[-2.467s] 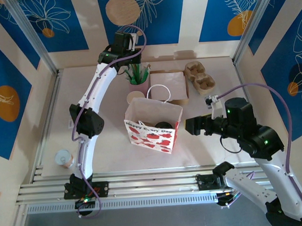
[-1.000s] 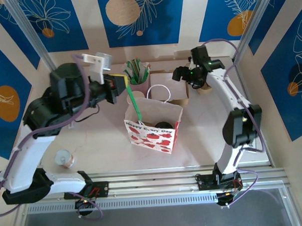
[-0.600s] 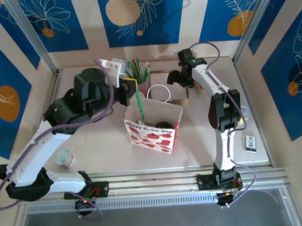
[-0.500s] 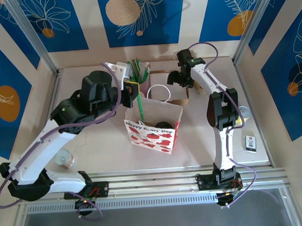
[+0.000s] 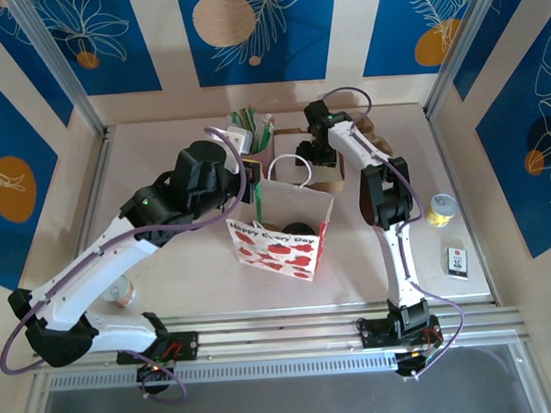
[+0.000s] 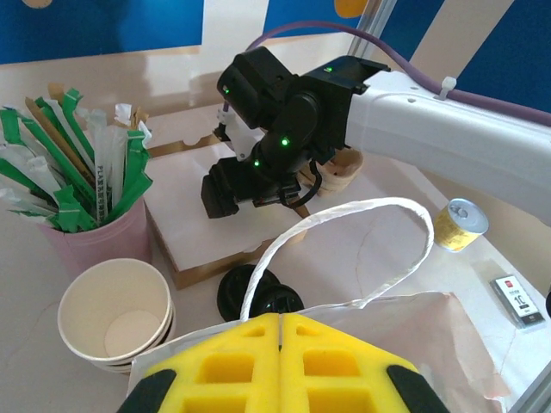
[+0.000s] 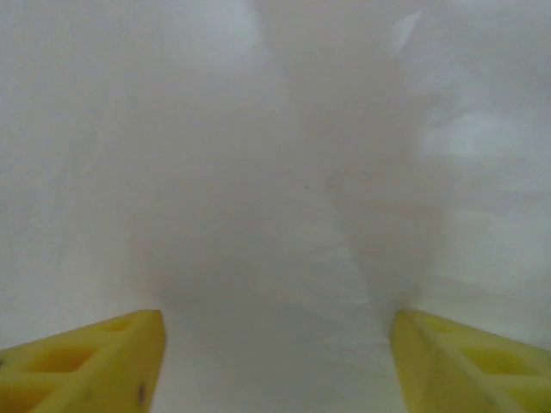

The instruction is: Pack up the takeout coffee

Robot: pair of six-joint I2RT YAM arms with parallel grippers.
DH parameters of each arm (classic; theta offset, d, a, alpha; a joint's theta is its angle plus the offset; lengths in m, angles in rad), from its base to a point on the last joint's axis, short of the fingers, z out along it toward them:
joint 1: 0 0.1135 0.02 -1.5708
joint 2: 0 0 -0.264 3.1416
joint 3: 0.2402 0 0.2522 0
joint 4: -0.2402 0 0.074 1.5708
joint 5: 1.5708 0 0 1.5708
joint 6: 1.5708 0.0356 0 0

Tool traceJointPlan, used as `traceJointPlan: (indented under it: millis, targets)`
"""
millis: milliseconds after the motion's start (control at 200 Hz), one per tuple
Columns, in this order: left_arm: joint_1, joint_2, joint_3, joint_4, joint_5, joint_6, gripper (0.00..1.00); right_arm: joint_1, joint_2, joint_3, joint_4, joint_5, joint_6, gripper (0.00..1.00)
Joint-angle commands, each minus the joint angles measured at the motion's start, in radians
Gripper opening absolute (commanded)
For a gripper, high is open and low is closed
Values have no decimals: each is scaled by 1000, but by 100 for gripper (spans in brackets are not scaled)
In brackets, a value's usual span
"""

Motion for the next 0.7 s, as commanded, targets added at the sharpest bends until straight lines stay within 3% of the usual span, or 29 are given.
traceJointPlan:
  millis: [0,70,160,430,695]
  targets:
    - [-11,2,-34,43,-14,-4,5,-3,26,40,-36,16,-17,66]
    - [-10,-4,-58,47,-9,-9,9,-6,34,37,-35,16,-17,65]
    - [-11,-16,-93,58,1,-18,16,-10,46,35,-34,10,-23,57]
    - [-10,-51,-127,34,-3,0,41,-17,59,35,-36,44,-28,49]
    - [-11,-145,-99,-87,-118,97,56,-26,57,35,-40,49,-30,24]
